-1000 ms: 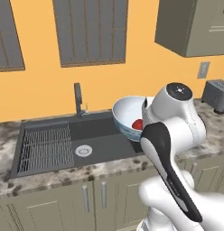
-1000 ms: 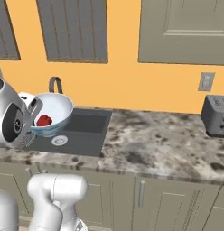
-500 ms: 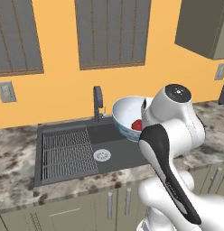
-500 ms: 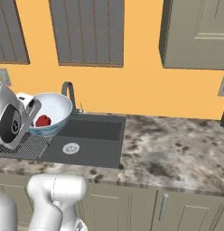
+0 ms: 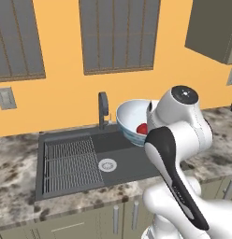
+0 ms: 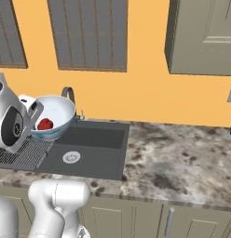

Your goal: Pick the bell pepper from the cabinet and place it in the bowl. Then pick the bowl and place it in the sink. Then turn on the sink facuet.

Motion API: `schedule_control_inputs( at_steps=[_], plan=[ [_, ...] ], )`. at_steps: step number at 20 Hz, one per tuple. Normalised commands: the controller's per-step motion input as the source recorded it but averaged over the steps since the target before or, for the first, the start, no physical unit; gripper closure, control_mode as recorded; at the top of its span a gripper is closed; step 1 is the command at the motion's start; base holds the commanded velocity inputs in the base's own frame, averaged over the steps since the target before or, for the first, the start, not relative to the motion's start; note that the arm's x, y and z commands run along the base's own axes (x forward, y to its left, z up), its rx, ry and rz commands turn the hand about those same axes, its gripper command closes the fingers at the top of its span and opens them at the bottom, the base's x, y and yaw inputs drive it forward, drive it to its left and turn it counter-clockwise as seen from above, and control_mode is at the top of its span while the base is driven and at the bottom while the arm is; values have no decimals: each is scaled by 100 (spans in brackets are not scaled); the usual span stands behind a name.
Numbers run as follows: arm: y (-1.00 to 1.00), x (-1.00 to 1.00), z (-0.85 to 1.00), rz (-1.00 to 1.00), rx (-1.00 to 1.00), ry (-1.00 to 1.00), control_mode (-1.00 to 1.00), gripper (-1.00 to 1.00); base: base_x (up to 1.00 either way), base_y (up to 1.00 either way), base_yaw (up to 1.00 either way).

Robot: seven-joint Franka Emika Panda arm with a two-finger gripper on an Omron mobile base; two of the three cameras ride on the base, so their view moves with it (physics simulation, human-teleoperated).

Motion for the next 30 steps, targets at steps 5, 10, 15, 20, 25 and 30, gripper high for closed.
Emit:
schedule_control_inputs(
  at_steps=[5, 10, 15, 20, 25, 30],
  plan=[
    [-8, 0, -8, 1, 1, 2, -100, 100, 0, 4, 0],
    [-76, 7, -31, 15, 3, 0, -100, 100, 0, 0, 0],
    [-51, 23, -58, 36, -3, 1, -100, 100, 0, 0, 0],
    [-14, 29, -65, 43, -10, 0, -100, 100, 0, 0, 0],
    [-1, 63, -67, 36, -5, 0, -100, 100, 0, 0, 0],
    [0, 80, -73, 36, -3, 0, -100, 100, 0, 0, 0]
  ],
)
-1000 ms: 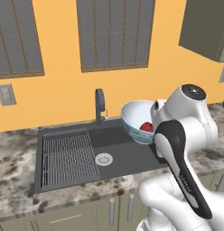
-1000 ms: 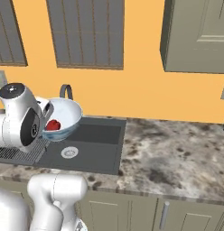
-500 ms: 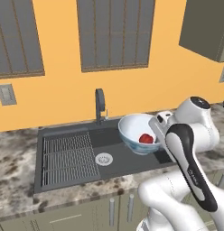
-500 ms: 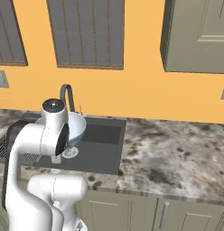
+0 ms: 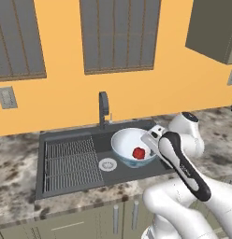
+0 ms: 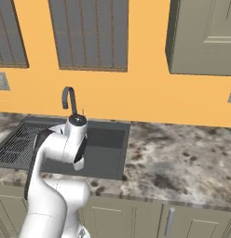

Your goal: Pick the bell pepper from the cabinet and place it in the bowl. Then pick the bowl and place it in the sink. Then turn on the sink facuet.

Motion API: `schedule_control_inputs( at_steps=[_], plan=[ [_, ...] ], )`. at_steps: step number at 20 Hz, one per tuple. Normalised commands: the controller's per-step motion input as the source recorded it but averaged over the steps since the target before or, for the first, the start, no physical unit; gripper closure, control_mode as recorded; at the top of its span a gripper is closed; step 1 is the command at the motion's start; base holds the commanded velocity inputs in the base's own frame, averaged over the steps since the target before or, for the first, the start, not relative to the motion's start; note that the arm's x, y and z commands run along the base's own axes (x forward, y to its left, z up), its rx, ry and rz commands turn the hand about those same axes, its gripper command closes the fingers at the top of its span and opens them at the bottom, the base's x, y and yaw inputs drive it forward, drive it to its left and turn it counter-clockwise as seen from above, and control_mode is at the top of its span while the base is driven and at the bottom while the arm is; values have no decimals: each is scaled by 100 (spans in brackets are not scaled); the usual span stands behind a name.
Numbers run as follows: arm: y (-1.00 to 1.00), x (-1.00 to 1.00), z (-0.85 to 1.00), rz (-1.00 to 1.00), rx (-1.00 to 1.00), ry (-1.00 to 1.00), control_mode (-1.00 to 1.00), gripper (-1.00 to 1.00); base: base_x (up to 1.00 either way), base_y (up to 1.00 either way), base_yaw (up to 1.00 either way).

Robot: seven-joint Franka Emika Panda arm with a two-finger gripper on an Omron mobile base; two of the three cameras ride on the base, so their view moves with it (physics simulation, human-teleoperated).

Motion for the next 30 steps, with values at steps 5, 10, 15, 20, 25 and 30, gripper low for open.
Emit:
schedule_control_inputs(
  at_steps=[5, 10, 15, 20, 25, 30],
  plan=[
    [5, 49, -40, 24, -3, 6, -100, 100, 0, 0, 0],
    [2, 48, -22, 1, -1, 5, -100, 100, 0, 0, 0],
    [0, 70, -43, 0, -1, 0, -100, 100, 0, 0, 0],
    [0, 59, -45, 5, -3, 0, -100, 100, 0, 0, 0],
    [4, 59, -29, 11, -2, 0, -100, 100, 0, 0, 0],
    [27, 52, -34, 10, -5, 0, -100, 100, 0, 0, 0]
  ],
)
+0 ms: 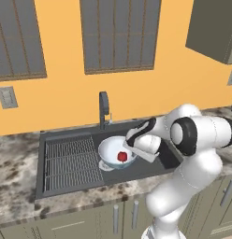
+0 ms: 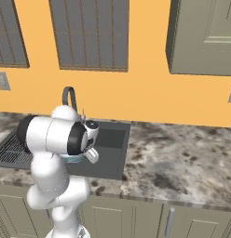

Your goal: Pick the bell pepper from the cabinet and place it in the bowl. Then pick the bowl and place it in the sink. Then turn on the sink facuet.

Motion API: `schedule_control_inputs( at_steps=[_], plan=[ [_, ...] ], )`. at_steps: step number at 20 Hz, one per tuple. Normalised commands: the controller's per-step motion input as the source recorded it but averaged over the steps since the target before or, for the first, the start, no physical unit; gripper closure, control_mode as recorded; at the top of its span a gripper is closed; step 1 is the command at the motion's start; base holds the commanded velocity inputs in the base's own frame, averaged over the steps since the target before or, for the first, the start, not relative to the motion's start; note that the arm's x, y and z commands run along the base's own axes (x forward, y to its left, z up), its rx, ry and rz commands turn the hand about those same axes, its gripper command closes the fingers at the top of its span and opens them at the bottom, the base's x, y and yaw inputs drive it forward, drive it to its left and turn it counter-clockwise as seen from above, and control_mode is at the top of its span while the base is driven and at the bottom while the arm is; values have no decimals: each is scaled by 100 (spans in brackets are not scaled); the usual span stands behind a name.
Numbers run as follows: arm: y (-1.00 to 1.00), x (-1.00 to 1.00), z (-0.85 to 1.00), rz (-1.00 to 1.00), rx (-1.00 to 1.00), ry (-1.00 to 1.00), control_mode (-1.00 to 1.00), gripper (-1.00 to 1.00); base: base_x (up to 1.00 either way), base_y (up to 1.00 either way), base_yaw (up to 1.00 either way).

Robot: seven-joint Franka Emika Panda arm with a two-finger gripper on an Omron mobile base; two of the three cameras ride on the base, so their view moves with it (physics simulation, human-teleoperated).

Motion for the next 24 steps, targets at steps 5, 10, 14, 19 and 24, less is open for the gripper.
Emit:
schedule_control_inputs(
  at_steps=[5, 10, 14, 19, 24],
  plan=[
    [21, 64, -29, 3, -5, 1, -100, 100, 0, 0, 0],
    [1, 68, -42, 0, -2, 2, -100, 100, 0, 0, 0],
    [0, 55, -41, 0, -2, 0, -100, 100, 0, 0, 0],
    [-1, 33, -22, 0, -2, 0, -100, 100, 0, 0, 0],
    [28, 2, -9, 0, -9, -3, -100, 100, 0, 0, 0]
  ],
)
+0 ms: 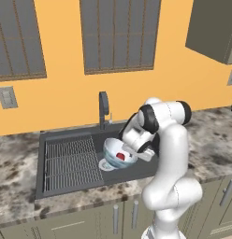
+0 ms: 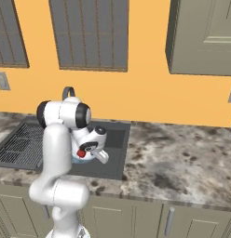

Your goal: Pick the bell pepper from the cabinet and place it in the bowl. Then pick the bowl and place it in the sink. Then turn on the sink facuet.

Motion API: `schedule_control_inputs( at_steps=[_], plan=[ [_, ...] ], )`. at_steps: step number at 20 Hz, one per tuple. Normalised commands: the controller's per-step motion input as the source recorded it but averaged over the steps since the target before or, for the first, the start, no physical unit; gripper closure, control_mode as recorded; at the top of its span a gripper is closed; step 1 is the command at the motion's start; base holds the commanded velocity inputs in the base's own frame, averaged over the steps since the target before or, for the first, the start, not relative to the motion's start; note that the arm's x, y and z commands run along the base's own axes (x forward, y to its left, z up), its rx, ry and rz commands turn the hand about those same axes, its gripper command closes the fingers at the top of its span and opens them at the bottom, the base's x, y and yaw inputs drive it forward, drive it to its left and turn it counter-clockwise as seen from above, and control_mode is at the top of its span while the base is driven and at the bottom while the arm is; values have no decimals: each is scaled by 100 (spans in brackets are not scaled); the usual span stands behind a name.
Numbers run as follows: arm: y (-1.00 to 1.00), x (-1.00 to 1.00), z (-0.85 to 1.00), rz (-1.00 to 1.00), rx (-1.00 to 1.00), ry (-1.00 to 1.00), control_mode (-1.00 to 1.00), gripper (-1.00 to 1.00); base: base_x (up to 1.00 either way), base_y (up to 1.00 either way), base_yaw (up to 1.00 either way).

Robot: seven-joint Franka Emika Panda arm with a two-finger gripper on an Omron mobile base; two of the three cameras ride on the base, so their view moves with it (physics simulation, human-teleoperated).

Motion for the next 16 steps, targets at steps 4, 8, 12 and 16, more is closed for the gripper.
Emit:
schedule_control_inputs(
  at_steps=[4, 8, 12, 16],
  plan=[
    [30, 0, 29, 0, -9, -3, -100, -100, 0, 0, 0],
    [6, 0, 71, 0, -3, 0, -100, -100, 0, 0, 0],
    [-5, -2, 88, 0, 0, 0, -100, -100, 0, 0, 0],
    [-24, -10, 100, 0, 2, 0, -100, -100, 0, 0, 0]
  ],
)
